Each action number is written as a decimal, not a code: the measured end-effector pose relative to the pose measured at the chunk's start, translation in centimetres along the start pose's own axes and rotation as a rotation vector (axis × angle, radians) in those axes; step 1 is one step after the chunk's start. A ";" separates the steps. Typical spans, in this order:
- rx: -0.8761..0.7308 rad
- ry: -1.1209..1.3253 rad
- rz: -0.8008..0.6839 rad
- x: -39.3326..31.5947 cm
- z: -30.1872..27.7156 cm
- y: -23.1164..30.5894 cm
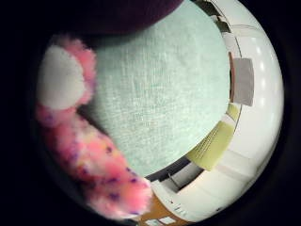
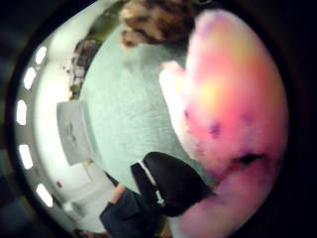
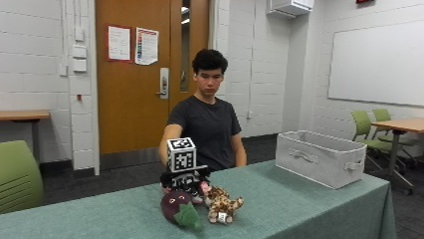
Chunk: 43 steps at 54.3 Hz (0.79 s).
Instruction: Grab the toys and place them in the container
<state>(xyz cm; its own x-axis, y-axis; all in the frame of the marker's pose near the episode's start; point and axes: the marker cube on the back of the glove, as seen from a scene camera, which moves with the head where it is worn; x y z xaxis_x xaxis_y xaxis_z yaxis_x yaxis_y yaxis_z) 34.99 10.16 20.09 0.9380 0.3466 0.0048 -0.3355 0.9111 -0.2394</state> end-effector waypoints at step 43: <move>0.100 -0.029 -0.055 -1.7 -2.9 1.0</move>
<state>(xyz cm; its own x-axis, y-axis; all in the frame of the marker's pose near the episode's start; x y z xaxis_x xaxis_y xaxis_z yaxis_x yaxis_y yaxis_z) 33.36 9.82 17.05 0.9528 0.3006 0.0434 -0.2921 0.9460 -0.1404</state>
